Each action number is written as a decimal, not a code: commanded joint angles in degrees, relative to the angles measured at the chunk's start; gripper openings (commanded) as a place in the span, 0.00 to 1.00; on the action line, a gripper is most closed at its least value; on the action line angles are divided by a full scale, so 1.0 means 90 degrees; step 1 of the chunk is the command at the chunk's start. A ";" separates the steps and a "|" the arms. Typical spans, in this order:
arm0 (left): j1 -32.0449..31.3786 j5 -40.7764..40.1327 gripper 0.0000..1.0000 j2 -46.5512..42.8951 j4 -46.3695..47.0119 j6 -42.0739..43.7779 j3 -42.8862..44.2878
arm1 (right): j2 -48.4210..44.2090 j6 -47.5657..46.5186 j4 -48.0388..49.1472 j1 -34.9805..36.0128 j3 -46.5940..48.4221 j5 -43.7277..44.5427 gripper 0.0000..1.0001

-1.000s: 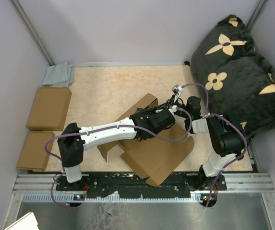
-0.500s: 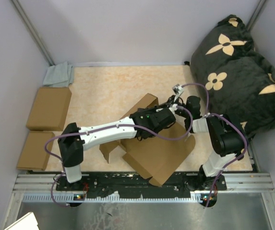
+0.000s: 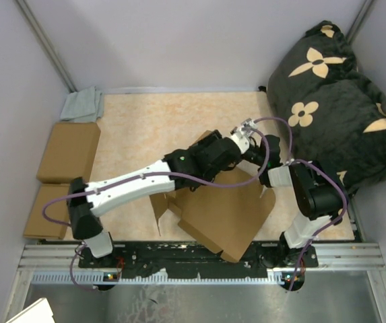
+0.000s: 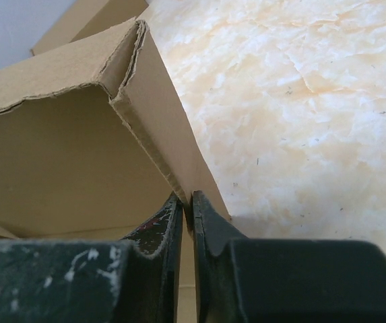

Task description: Fold the paper box

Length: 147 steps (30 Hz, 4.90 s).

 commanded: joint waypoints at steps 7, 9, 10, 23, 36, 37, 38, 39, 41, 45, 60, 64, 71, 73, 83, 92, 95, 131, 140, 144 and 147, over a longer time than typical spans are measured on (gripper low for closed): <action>0.1068 -0.0122 0.57 -0.1426 0.1623 -0.1362 -0.1225 | -0.0645 -0.0295 0.0039 0.0101 -0.0250 0.0487 0.06; 0.1601 0.0167 0.55 -0.1443 0.1689 -0.1755 -0.1527 | -0.0793 -0.0394 -0.0060 0.0152 -0.0346 0.0644 0.06; 0.1792 0.0348 0.54 -0.1450 0.1764 -0.1914 -0.1700 | -0.0900 -0.0446 -0.0105 0.0197 -0.0390 0.0727 0.06; 0.1948 0.0327 0.47 -0.0744 0.2094 -0.2504 -0.2626 | -0.1618 -0.1190 -0.0826 0.1049 -0.0860 0.2439 0.08; 0.1733 0.0359 0.46 -0.0594 0.2072 -0.2538 -0.2744 | -0.1136 -0.1841 -0.1161 0.1359 -0.0523 0.2500 0.25; 0.1720 0.0375 0.46 -0.0580 0.2071 -0.2536 -0.2748 | -0.1075 -0.1872 -0.1213 0.1359 -0.0458 0.2432 0.26; 0.1715 0.0395 0.46 -0.0578 0.2067 -0.2535 -0.2746 | -0.1037 -0.1903 -0.1252 0.1359 -0.0397 0.2387 0.29; 0.1719 0.0412 0.46 -0.0570 0.2074 -0.2528 -0.2743 | -0.1003 -0.1928 -0.1274 0.1359 -0.0344 0.2342 0.30; 0.1709 0.0434 0.46 -0.0550 0.2068 -0.2516 -0.2738 | -0.0937 -0.1960 -0.1285 0.1364 -0.0264 0.2278 0.33; 0.1704 0.0481 0.46 -0.0523 0.2065 -0.2496 -0.2709 | -0.0825 -0.1953 -0.1190 0.1359 -0.0119 0.2176 0.33; 0.1611 0.0326 0.46 -0.0372 0.1905 -0.2617 -0.2521 | -0.0860 -0.1085 -0.0091 0.1985 -0.0901 0.4369 0.00; 0.1609 0.0249 0.49 -0.0390 0.1908 -0.2672 -0.2529 | -0.0823 -0.0949 0.0468 0.1994 -0.1172 0.4905 0.00; 0.1906 -0.0079 0.51 -0.0693 0.1892 -0.2573 -0.2580 | -0.0874 -0.1032 0.0964 0.1994 -0.1372 0.6119 0.00; 0.2268 0.0148 0.51 -0.0944 0.1955 -0.2606 -0.2698 | -0.0952 -0.0967 0.0907 0.1994 -0.1411 0.6454 0.00; 0.3665 0.1576 0.51 -0.2481 0.3138 -0.3118 -0.4046 | -0.1438 -0.0445 -0.1065 0.1652 -0.0865 0.7351 0.00; 0.4803 0.2447 0.54 -0.3145 0.4072 -0.3829 -0.5181 | -0.1921 -0.0548 -0.1974 0.0938 -0.0685 0.7054 0.00; 0.5110 0.2772 0.54 -0.2953 0.4388 -0.4013 -0.5291 | -0.2025 -0.0569 -0.2073 0.0833 -0.0680 0.6961 0.00; 0.4775 0.6661 0.55 -0.3424 0.7212 -0.3664 -0.6917 | -0.1586 -0.0510 -0.3128 0.0666 0.0274 0.5801 0.03; 0.4753 0.5297 0.57 -0.3476 0.6242 -0.3742 -0.6842 | -0.1607 -0.0664 -0.3655 0.0666 0.0451 0.6330 0.02; 0.4765 0.4510 0.57 -0.3477 0.5405 -0.4051 -0.6646 | -0.1631 -0.0586 -0.4152 0.0666 0.0622 0.6559 0.02; 0.4758 0.4457 0.56 -0.3804 0.4849 -0.4189 -0.6587 | -0.1564 -0.0553 -0.4463 0.0666 0.0803 0.6634 0.02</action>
